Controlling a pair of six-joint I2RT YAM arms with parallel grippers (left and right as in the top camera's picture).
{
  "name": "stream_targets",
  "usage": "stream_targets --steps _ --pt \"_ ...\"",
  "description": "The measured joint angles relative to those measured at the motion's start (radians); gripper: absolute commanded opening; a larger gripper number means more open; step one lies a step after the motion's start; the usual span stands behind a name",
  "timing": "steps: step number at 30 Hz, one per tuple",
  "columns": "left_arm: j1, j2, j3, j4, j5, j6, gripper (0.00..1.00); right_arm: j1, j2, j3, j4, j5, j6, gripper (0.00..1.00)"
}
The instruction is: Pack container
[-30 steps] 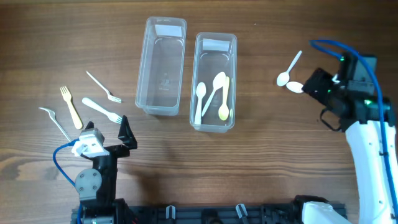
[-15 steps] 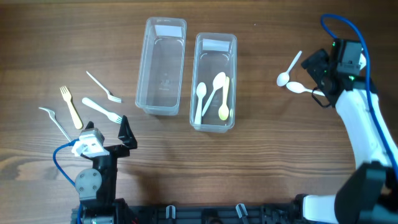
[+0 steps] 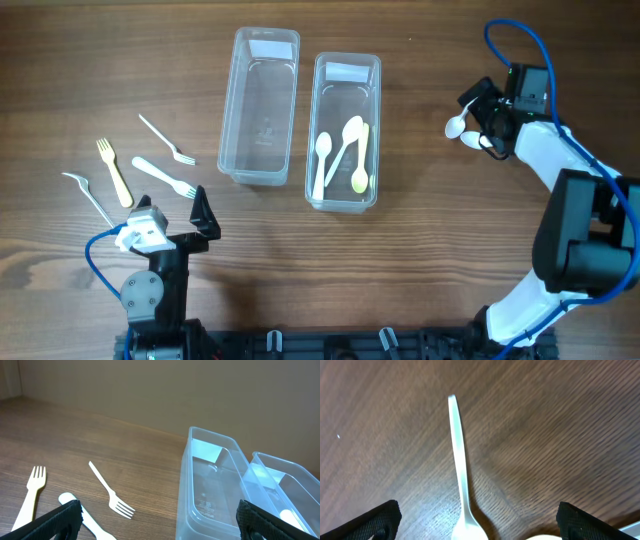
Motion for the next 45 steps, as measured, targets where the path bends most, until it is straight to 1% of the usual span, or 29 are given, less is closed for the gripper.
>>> stream_targets --steps 4,10,16,22,26,30,37,41,45 --pt "0.000 0.000 0.000 0.000 0.000 0.000 1.00 0.000 0.006 0.000 -0.086 -0.026 -0.002 1.00" --pt "0.000 0.000 0.000 0.000 0.000 0.000 1.00 0.000 0.006 0.018 -0.189 -0.085 -0.095 1.00" --pt "0.000 0.000 0.000 0.000 0.000 0.000 1.00 0.000 0.002 0.027 -0.275 -0.126 -0.237 1.00" --pt "0.000 0.000 0.000 0.000 0.000 0.000 1.00 -0.001 -0.003 0.032 -0.359 -0.190 -0.427 1.00" --pt "0.000 0.000 0.000 0.000 0.000 0.000 1.00 -0.001 -0.007 0.034 -0.433 -0.214 -0.500 1.00" --pt "0.000 0.000 0.000 0.000 0.000 0.000 1.00 -0.001 -0.011 0.037 -0.501 -0.227 -0.541 1.00" --pt "0.000 0.000 0.000 0.000 0.000 0.000 1.00 -0.001 -0.016 0.037 -0.571 -0.246 -0.657 1.00" --pt "0.000 0.000 0.000 0.000 0.000 0.000 1.00 -0.001 -0.048 0.016 -0.610 -0.253 -0.686 1.00" --pt "0.000 0.000 0.000 0.000 0.000 0.000 1.00 -0.001 -0.188 0.007 -0.635 -0.257 -0.707 1.00"
